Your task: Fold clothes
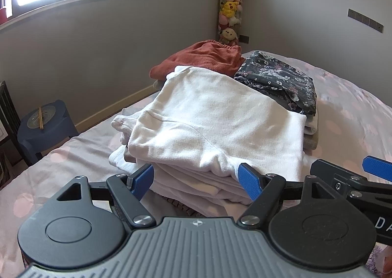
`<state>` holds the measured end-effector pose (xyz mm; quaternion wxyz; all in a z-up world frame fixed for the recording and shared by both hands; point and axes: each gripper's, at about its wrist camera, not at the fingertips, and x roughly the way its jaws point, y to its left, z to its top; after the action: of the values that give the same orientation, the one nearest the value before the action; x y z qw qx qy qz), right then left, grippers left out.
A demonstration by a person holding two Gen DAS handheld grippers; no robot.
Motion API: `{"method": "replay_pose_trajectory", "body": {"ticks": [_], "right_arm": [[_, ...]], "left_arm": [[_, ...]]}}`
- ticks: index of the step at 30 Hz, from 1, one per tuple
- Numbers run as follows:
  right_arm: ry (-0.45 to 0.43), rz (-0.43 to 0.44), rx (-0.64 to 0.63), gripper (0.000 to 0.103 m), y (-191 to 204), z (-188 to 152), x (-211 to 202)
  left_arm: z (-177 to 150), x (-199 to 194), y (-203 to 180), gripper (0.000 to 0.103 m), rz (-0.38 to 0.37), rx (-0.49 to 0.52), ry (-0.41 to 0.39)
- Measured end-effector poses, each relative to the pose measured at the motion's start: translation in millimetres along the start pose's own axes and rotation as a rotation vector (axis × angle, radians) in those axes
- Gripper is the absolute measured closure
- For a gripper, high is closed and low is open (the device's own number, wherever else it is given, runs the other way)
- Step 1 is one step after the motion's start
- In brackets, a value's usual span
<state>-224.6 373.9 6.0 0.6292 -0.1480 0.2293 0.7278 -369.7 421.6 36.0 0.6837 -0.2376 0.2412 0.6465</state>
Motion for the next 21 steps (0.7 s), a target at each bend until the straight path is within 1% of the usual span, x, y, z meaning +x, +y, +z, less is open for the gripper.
{"method": "replay_pose_trajectory", "body": {"ticks": [21], "right_arm": [[0.016,0.015,0.027,0.007,-4.0,-2.8,-0.5]], "left_arm": [[-1.3,0.5,-3.0,0.028,0.005,0.003,0.018]]}}
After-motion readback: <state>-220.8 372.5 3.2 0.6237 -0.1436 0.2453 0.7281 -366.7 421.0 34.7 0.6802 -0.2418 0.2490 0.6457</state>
